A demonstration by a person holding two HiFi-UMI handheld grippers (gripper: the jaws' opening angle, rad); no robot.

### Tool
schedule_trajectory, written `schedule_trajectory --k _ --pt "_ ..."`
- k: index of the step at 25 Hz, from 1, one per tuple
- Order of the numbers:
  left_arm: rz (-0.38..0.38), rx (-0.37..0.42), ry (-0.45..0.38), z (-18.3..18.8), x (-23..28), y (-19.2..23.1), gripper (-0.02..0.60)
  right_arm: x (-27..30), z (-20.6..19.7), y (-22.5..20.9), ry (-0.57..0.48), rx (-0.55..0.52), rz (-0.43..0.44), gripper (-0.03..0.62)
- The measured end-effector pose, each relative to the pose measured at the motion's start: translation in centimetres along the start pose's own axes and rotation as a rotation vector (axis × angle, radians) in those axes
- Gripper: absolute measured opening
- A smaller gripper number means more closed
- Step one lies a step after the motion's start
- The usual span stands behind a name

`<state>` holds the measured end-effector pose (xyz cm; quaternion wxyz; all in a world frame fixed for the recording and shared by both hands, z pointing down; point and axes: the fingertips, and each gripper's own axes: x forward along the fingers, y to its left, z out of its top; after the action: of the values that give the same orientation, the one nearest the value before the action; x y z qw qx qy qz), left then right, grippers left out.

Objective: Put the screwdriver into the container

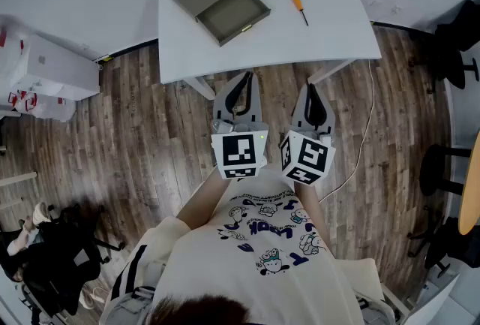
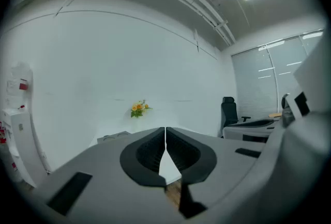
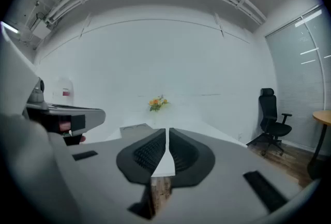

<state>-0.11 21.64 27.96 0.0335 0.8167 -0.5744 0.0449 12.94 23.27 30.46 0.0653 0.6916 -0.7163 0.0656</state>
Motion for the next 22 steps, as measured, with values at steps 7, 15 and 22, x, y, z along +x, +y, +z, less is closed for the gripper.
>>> schedule_trajectory --k 7,15,22 --pt "-0.006 -0.001 -0.002 0.5 0.7 -0.1 0.020 0.5 0.6 -0.4 -0.005 0.002 -0.003 0.041" --pt "-0.015 -0.009 0.004 0.2 3.0 0.8 0.020 3.0 0.4 -0.8 -0.005 0.035 -0.026 0.041" --pt "-0.031 -0.006 0.009 -0.1 5.8 2.8 0.020 6.1 0.3 -0.2 0.001 0.053 -0.043 0.041"
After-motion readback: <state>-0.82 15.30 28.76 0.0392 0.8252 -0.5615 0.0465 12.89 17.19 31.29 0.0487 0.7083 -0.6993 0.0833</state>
